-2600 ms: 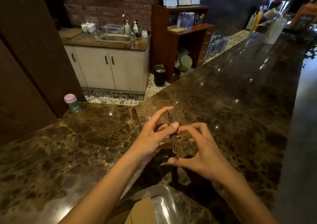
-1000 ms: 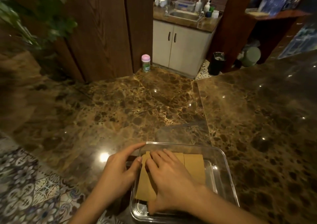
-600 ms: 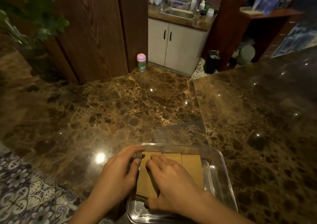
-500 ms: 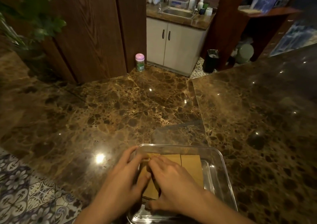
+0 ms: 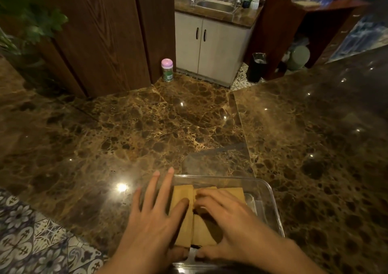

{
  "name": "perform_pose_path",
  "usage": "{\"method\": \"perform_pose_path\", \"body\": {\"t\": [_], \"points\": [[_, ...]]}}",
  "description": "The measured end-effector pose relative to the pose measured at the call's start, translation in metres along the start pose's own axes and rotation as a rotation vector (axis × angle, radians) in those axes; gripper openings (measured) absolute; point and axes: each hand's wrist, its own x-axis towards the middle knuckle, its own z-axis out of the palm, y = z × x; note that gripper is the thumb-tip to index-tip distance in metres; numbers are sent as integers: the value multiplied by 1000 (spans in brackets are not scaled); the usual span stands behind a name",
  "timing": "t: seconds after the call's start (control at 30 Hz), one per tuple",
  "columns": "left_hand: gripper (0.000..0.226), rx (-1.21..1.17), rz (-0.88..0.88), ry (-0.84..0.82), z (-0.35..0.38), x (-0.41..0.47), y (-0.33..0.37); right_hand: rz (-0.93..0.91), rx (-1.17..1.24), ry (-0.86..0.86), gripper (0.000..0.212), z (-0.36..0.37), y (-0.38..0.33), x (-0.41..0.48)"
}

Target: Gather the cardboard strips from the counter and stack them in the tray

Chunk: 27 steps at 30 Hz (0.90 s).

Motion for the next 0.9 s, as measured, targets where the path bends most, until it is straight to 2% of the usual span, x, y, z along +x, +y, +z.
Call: {"method": "perform_pose_path", "body": {"t": [0.03, 0.17, 0.27, 0.37, 0.57, 0.67, 0.7, 0.77, 0.83, 0.9], "points": [[98, 26, 45, 30, 2, 1, 1, 26, -26, 5, 85, -4, 5, -7], [67, 4, 246, -36, -1, 7, 13, 110, -136, -61, 79, -16, 21, -28], [48, -38, 334, -51, 6, 14, 16, 128, -145, -118, 75, -13, 27, -32], [44, -22, 373, -62, 14, 21, 16, 120, -167, -129, 67, -7, 28, -31], [46, -42, 384, -151, 5, 24, 15, 103, -164, -100, 68, -4, 32, -31], [44, -115, 322, -209, -20, 34, 14, 103, -109, -89, 65, -17, 31, -30], [46, -214, 279, -211, -31, 37, 13, 114, -55, -27, 60, -23, 29, -28], [49, -322, 214, -48, -56, 54, 12, 192, -9, 173, 52, -38, 29, -21], [52, -333, 146, 229, -78, 78, 9, 233, 7, 434, 52, -59, 34, -8], [66, -278, 46, 307, -97, 108, 5, 286, 6, 598, 54, -83, 39, 9]]}}
